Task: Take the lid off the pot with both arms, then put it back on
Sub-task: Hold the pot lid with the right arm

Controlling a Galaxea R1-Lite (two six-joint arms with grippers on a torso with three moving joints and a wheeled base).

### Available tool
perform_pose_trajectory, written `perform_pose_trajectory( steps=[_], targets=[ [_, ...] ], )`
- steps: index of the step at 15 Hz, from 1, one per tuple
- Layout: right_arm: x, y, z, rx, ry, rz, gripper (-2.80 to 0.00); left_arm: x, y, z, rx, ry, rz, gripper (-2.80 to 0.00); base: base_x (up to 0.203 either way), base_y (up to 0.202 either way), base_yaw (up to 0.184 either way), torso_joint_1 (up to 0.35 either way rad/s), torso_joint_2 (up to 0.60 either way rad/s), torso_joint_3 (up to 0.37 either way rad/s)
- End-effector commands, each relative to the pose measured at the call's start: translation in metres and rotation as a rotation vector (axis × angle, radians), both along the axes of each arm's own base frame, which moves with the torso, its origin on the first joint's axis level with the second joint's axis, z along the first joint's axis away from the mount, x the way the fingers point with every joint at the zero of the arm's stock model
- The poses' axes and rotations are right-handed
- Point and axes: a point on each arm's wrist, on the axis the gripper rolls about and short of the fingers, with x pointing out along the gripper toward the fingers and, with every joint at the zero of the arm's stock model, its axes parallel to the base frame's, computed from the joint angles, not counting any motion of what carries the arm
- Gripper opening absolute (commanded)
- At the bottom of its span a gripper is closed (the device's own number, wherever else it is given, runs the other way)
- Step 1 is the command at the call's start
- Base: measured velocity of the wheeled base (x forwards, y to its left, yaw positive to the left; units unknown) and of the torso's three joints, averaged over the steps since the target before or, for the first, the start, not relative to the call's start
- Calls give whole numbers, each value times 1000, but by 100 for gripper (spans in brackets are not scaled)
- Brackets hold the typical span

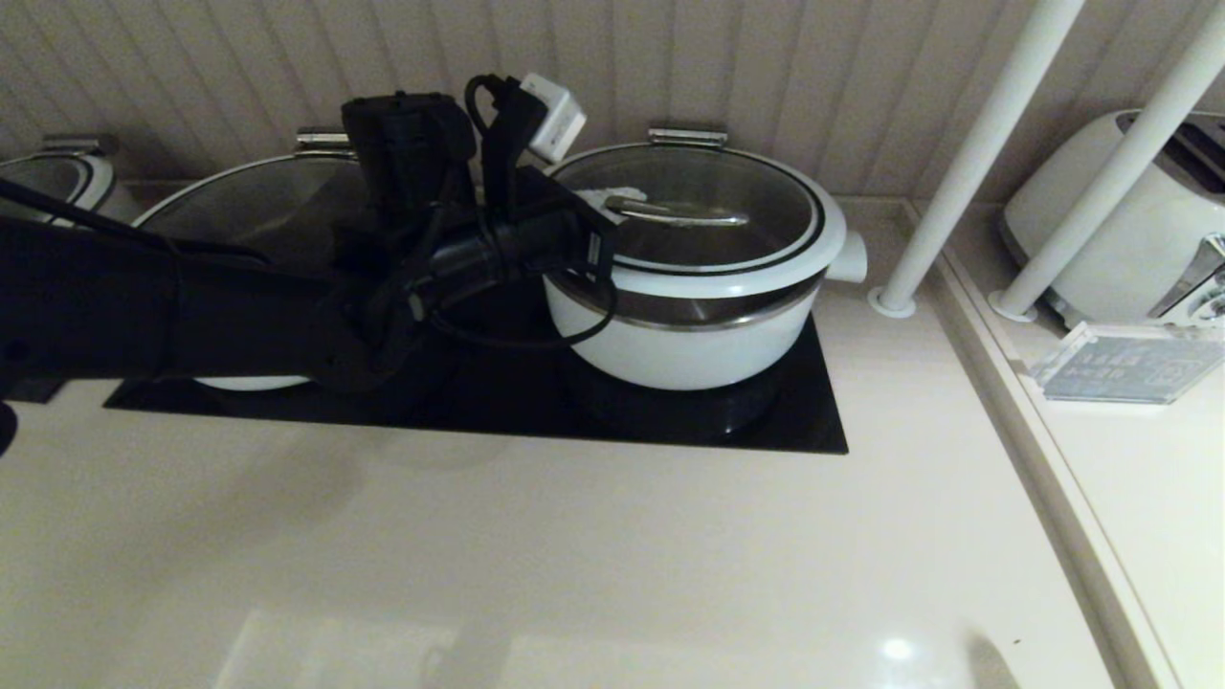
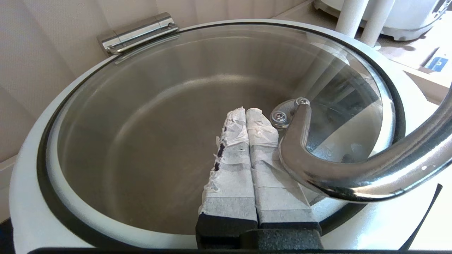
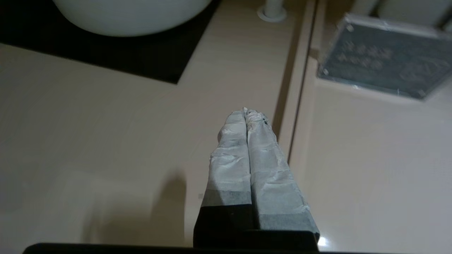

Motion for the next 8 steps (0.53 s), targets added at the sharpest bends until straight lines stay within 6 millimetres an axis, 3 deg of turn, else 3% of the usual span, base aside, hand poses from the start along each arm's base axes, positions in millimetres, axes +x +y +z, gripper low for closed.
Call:
perform_pose_trajectory(
  steps=[1,5,8],
  targets=[
    [58,4,7,-21,132,35,-280,3,-2,-3,2,0,-1,-280,0,0,0,0,0,0],
    [133,16,16,-61,65,123,-280,3,-3,-3,2,1,-4,-280,0,0,0,0,0,0],
    [153,32,13,-70,32,208,-280,6,-5,-1,-3,-8,-5,-280,0,0,0,0,0,0]
  ],
)
